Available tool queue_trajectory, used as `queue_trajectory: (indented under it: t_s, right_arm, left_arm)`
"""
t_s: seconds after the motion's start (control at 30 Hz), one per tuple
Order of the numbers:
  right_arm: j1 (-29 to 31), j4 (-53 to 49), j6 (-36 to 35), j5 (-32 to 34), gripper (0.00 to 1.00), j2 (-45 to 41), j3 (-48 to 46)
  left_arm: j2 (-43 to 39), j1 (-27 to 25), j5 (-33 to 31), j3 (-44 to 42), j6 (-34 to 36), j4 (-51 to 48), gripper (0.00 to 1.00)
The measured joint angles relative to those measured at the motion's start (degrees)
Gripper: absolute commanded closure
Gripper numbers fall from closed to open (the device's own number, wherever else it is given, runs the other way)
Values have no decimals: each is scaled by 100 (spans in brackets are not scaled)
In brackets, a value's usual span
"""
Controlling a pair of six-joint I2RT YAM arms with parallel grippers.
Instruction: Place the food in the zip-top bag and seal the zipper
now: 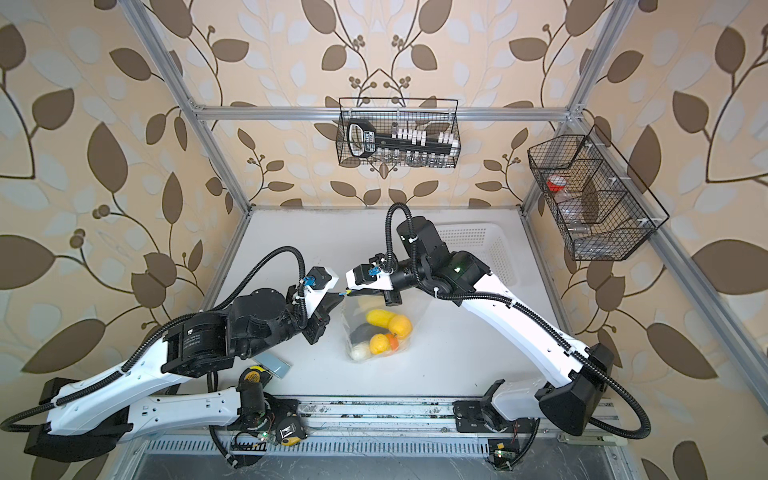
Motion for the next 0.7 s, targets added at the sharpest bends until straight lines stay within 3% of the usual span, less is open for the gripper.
queue_trajectory:
  t_s: [0.27,0.4,0.7]
  right_arm:
    - [-26,-50,-7,9,92,-50,0]
    - [-39,-70,-7,31,92,-50,0]
    - [-39,-72,-20,31,92,-50,0]
  left_arm:
    - [11,-2,52,-11,48,63,100]
    - [83,-2,76,-9,223,81,80]
    - [210,-2,184,-2,442,96,67]
